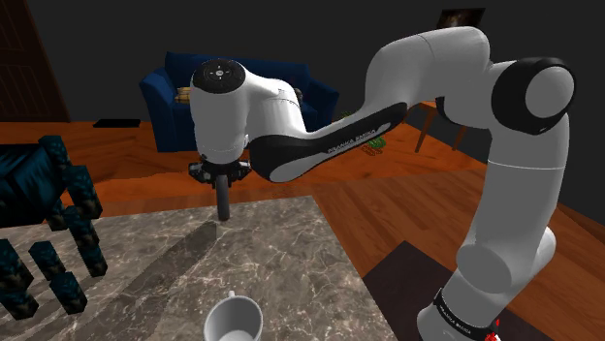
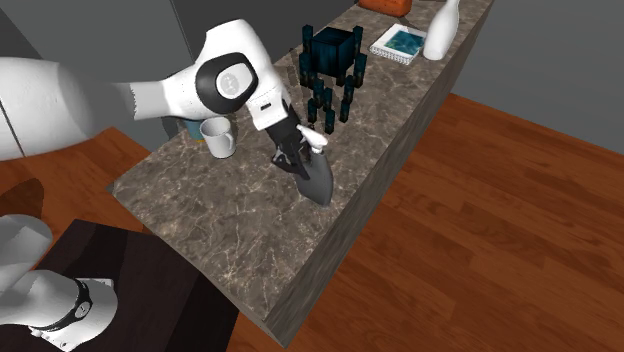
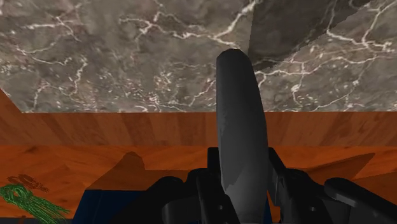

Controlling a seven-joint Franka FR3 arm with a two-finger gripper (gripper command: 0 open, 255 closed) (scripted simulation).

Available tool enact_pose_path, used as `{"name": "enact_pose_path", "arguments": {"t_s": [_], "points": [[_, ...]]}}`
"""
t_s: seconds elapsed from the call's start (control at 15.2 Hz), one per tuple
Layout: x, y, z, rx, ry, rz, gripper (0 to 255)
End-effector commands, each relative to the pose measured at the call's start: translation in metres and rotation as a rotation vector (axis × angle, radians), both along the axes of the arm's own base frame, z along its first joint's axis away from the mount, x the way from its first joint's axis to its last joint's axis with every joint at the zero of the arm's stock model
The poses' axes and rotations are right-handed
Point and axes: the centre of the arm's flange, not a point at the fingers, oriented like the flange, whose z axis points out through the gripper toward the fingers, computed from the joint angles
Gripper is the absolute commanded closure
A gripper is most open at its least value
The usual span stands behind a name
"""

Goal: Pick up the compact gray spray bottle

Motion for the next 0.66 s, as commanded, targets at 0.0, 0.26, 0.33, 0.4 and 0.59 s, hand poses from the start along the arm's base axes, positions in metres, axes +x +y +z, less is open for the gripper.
{"name": "enact_pose_path", "arguments": {"t_s": [0.0, 0.26, 0.33, 0.4, 0.59], "points": [[0.0, 0.0, 0.012, 0.0, 0.0, 0.0, 255], [0.0, 0.0, 0.033, 0.0, 0.0, 0.0, 255], [0.0, 0.0, 0.038, 0.0, 0.0, 0.0, 255], [0.0, 0.0, 0.043, 0.0, 0.0, 0.0, 255], [0.0, 0.0, 0.049, 0.0, 0.0, 0.0, 255]]}}
